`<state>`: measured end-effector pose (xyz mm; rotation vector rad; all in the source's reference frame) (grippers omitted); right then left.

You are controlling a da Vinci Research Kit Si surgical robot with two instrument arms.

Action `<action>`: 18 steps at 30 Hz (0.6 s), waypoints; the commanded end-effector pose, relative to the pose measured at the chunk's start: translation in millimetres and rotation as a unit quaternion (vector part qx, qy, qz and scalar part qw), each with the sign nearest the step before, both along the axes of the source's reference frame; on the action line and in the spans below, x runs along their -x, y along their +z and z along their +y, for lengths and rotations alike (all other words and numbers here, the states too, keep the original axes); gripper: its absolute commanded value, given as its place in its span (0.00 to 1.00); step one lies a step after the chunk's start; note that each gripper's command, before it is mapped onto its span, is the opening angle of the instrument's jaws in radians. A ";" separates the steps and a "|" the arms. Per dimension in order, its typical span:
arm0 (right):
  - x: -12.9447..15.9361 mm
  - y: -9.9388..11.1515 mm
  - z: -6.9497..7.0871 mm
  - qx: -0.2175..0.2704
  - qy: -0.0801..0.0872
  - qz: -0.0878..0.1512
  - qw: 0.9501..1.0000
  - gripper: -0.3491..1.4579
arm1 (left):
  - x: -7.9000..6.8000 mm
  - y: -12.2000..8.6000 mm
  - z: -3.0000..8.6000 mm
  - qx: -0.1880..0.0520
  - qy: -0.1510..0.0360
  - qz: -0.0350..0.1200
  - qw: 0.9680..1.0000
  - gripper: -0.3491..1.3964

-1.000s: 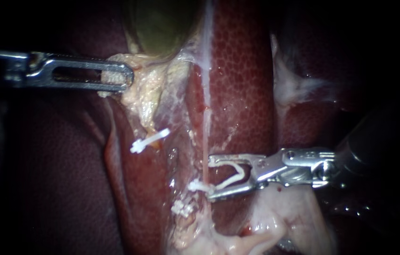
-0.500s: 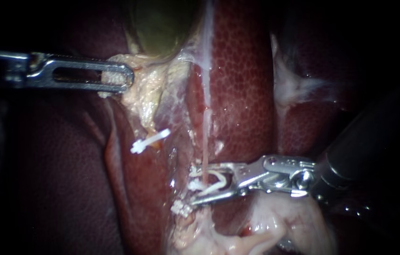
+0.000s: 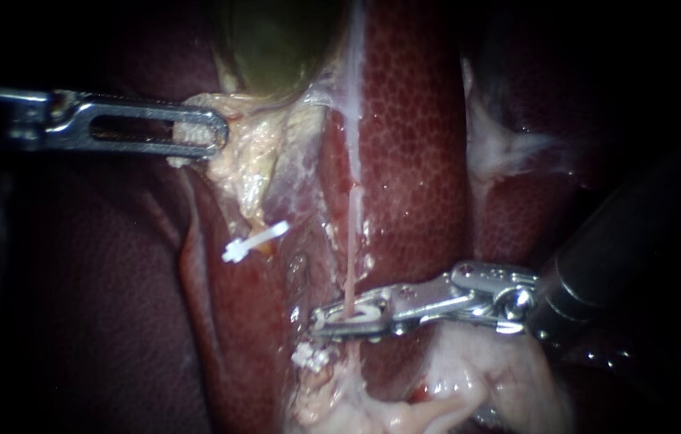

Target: Clipping second clip right tube

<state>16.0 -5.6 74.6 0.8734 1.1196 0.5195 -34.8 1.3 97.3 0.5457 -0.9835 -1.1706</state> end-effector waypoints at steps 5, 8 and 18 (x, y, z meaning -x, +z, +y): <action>0.2 -0.1 0.3 -0.008 0.000 -0.001 1.000 0.00 | 0.0 0.0 0.0 0.000 0.000 0.000 1.000 0.00; 0.2 -0.1 0.3 -0.011 0.000 -0.002 1.000 0.00 | -0.1 0.0 0.0 0.000 0.000 0.000 1.000 0.00; 0.2 0.0 0.1 -0.016 -0.001 -0.003 1.000 0.00 | -0.1 0.0 -0.1 0.000 0.000 0.000 1.000 0.00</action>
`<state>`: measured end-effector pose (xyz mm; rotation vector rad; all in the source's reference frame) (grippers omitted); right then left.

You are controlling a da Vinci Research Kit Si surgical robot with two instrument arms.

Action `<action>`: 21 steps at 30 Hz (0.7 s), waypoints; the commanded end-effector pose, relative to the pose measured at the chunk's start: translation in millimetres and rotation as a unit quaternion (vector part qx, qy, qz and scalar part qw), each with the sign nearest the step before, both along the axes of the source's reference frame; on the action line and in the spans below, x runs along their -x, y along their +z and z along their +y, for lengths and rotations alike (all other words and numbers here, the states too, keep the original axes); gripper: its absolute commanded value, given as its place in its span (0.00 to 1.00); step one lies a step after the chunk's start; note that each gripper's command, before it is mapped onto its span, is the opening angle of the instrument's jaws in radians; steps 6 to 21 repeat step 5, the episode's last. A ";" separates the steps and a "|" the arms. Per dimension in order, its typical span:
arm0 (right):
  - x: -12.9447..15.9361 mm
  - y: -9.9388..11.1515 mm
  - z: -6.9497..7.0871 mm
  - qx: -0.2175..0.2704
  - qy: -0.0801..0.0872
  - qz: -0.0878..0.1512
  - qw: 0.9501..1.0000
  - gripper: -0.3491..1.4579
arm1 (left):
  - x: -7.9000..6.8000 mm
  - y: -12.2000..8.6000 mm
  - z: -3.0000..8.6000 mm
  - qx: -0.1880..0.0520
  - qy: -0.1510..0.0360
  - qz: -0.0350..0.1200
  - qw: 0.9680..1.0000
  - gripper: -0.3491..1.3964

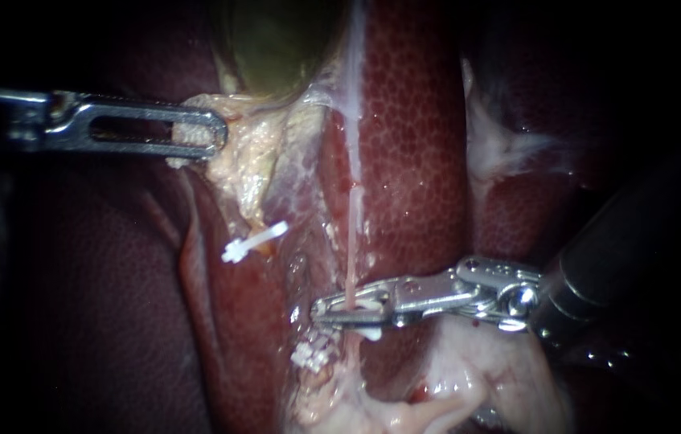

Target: Clipping second clip right tube

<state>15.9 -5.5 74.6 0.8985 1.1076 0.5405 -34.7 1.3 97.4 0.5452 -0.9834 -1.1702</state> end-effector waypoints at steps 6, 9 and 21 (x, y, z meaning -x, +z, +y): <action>0.0 0.0 0.0 0.000 -0.003 0.002 1.000 0.00 | 0.0 0.0 0.0 0.000 0.000 0.000 1.000 0.00; 0.0 0.0 0.0 0.000 -0.003 0.002 1.000 0.00 | 0.0 0.0 0.0 0.000 0.000 0.000 1.000 0.00; 0.0 0.0 0.0 0.000 -0.003 0.002 1.000 0.00 | 0.0 0.0 0.0 0.000 0.000 0.000 1.000 0.00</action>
